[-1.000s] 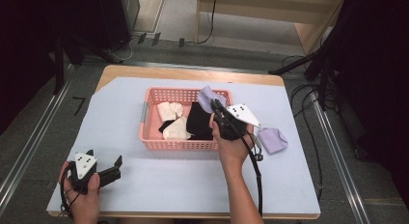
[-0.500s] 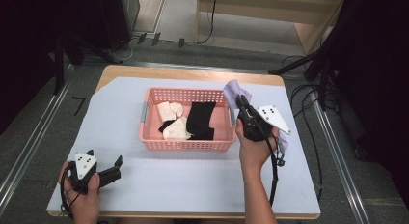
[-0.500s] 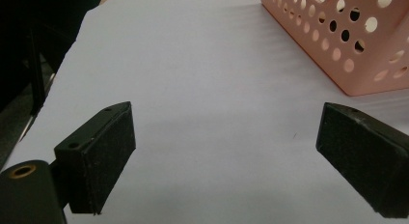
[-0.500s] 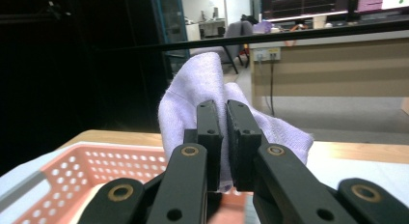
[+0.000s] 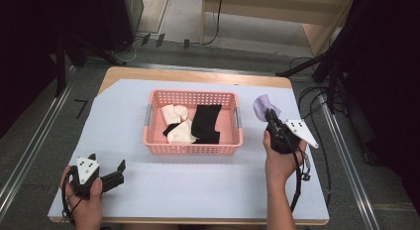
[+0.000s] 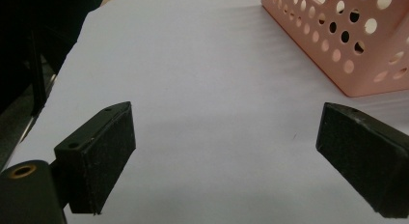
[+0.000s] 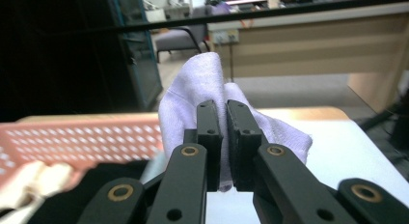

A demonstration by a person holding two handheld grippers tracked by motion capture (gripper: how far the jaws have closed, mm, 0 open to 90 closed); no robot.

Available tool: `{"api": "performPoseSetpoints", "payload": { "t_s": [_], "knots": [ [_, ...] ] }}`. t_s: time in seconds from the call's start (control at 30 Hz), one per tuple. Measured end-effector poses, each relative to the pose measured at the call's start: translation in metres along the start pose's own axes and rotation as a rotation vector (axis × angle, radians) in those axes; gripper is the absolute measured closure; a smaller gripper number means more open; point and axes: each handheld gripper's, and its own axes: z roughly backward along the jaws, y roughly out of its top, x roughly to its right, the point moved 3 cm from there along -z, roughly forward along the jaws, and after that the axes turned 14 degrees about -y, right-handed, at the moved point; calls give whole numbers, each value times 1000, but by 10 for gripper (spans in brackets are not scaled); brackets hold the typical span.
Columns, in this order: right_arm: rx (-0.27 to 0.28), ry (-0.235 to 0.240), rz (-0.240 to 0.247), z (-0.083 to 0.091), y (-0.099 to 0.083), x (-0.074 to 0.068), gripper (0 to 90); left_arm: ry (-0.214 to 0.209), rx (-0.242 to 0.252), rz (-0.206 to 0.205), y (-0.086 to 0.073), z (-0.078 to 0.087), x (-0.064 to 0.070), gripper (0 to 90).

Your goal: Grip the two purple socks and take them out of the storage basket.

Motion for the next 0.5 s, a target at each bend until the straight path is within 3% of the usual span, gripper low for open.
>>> {"api": "performPoseSetpoints", "payload": {
  "t_s": [0.27,0.5],
  "knots": [
    [-76,-76,-2,-9,-31,29,854,1,8,1,0,0,0,74],
    [-129,-110,21,-13,-51,42,849,1,10,1,0,0,0,74]
  ]
}}
